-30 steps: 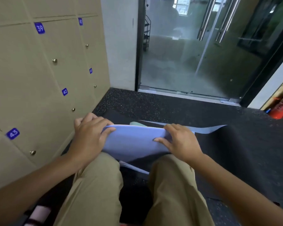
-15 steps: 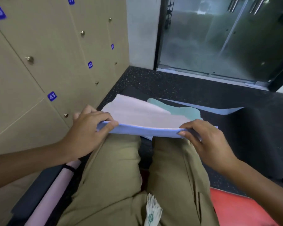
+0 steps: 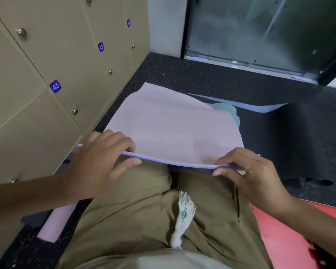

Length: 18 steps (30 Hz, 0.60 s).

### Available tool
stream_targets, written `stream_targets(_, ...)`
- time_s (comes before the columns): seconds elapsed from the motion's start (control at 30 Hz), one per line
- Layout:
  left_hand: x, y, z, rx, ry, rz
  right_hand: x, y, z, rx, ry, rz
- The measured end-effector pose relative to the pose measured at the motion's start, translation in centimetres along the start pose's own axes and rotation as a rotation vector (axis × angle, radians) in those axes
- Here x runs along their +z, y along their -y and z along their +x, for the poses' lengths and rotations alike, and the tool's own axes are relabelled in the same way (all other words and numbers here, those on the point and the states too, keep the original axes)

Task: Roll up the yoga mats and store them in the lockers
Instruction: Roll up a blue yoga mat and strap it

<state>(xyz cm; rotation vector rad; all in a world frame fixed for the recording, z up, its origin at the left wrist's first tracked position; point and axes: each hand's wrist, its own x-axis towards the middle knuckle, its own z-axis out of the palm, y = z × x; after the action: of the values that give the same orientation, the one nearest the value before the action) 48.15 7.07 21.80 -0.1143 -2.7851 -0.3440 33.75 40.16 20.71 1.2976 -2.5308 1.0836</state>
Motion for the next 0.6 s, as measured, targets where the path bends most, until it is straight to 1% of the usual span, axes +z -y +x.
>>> stream_targets(0.17,0.3,-1.2,1.2,0.092,-0.072,0.027,-0.5,0.3,-0.8,-0.026,-0.023,0.006)
stream_targets(0.3,-1.3,-2.0,0.6,0.122,-0.002,-0.031,-1.7,1.2,-2.7,-0.105,-0.017,-0.037)
stream_targets(0.43,-1.7,-2.7,-0.8,0.017,0.12,-0.138,-2.0,1.6,-4.7,-0.147,0.031,-0.063)
stream_targets(0.6,-0.7,-2.8,-1.4,-0.103,0.172,-0.239,-1.2,1.5,-4.7,-0.135,-0.021,-0.114)
